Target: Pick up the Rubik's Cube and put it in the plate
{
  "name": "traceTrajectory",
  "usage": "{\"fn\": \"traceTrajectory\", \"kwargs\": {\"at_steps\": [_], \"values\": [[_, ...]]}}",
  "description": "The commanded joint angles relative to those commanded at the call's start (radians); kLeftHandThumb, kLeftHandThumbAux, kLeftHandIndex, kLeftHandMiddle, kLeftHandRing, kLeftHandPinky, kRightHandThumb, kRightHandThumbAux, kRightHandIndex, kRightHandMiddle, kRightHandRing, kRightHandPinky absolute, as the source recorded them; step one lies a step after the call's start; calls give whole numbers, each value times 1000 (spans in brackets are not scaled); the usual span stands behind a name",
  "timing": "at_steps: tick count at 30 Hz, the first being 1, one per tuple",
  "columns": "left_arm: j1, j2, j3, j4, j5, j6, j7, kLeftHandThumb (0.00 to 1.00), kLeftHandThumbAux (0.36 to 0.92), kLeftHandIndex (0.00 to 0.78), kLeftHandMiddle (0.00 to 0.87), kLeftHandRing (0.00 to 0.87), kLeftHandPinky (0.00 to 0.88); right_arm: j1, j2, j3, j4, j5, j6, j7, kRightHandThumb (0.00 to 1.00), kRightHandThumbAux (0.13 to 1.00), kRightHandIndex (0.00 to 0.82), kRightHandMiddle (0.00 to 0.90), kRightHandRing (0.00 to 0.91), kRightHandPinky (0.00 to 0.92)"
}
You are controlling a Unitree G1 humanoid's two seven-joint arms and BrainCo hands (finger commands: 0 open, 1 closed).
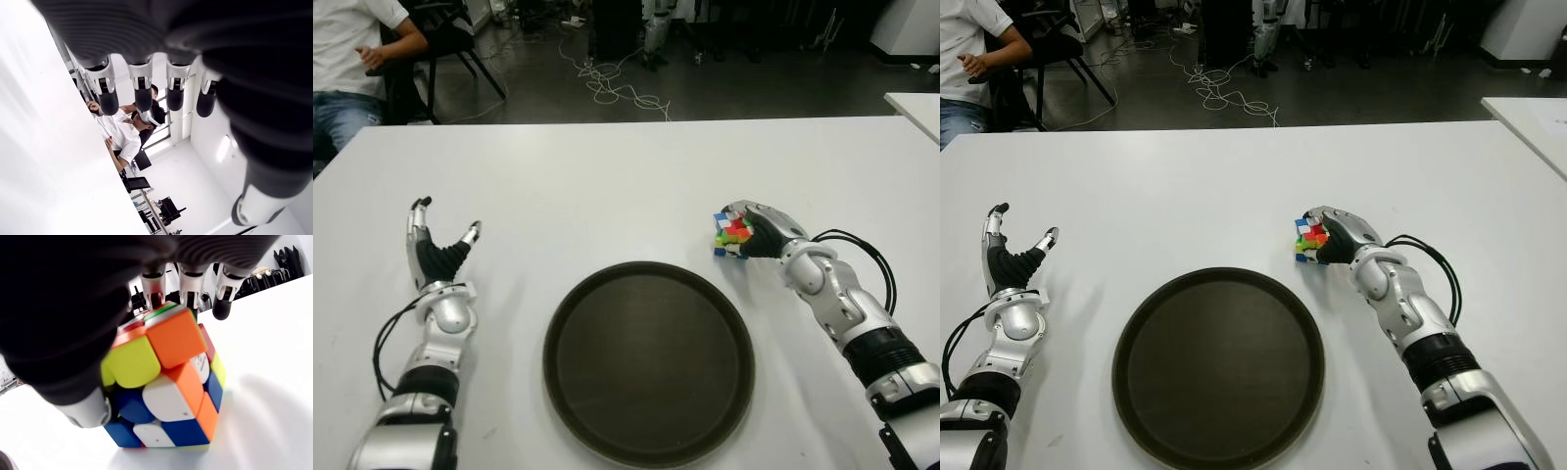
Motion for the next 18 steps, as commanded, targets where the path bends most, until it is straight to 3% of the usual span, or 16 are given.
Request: {"fn": "traceTrajectory", "kwargs": {"at_steps": [18], "values": [[1, -4, 9, -5, -4, 6, -7, 0, 719, 36, 46, 37, 36, 1, 1, 0, 5, 7, -10, -8, 700, 721, 418, 202, 151, 91]]}}
